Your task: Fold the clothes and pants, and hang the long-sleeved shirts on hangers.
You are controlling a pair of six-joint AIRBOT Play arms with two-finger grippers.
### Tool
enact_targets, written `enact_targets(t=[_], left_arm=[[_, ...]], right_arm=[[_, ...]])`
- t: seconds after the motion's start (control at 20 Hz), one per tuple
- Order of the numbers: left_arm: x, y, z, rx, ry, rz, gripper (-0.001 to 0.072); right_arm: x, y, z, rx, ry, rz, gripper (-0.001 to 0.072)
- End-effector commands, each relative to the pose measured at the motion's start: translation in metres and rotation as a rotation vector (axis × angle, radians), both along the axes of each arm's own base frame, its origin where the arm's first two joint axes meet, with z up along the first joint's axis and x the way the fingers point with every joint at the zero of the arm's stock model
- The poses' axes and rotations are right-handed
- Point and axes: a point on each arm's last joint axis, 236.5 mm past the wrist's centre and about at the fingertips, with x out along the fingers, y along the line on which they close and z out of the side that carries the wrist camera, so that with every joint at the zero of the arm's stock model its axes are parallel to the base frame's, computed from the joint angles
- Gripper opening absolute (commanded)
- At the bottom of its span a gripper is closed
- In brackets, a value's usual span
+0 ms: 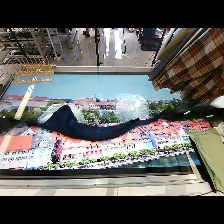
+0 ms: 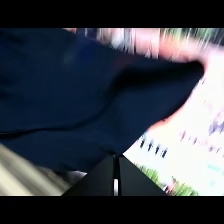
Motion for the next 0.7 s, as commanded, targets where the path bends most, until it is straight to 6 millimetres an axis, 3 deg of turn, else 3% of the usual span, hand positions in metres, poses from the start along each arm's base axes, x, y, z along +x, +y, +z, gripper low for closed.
enact_targets(t=[0.0,0.05,0.1,0.15,0.25,0.35,0.5,0.65], left_arm=[[-0.106,-0.049,0.309,-0.247,-0.889,-0.103,0.0004],[-0.148,-0.056,0.364,-0.293,-1.066,-0.118,0.0005],[-0.180,-0.061,0.402,-0.327,-1.196,-0.120,0.0005],[-0.204,-0.063,0.429,-0.351,-1.284,-0.103,0.0004],[-0.227,-0.069,0.458,-0.326,-1.374,-0.054,0.0005],[-0.221,-0.069,0.459,-0.255,-1.364,-0.005,0.0004],[-0.169,-0.035,0.437,-0.165,-1.195,0.149,0.0005],[-0.159,-0.024,0.424,-0.151,-1.147,0.129,0.0005]], right_arm=[[-0.058,0.000,0.190,-0.075,-0.474,-0.134,0.0013],[-0.083,-0.001,0.242,-0.127,-0.639,-0.184,0.0013],[-0.107,-0.003,0.284,-0.185,-0.782,-0.237,0.0013],[-0.133,-0.006,0.323,-0.243,-0.916,-0.298,0.0013],[-0.171,-0.014,0.373,-0.330,-1.092,-0.395,0.0013],[-0.183,-0.021,0.389,-0.367,-1.149,-0.441,0.0013],[-0.150,-0.028,0.366,-0.339,-1.053,-0.421,0.0013],[-0.125,-0.025,0.347,-0.300,-0.993,-0.363,0.0013]])
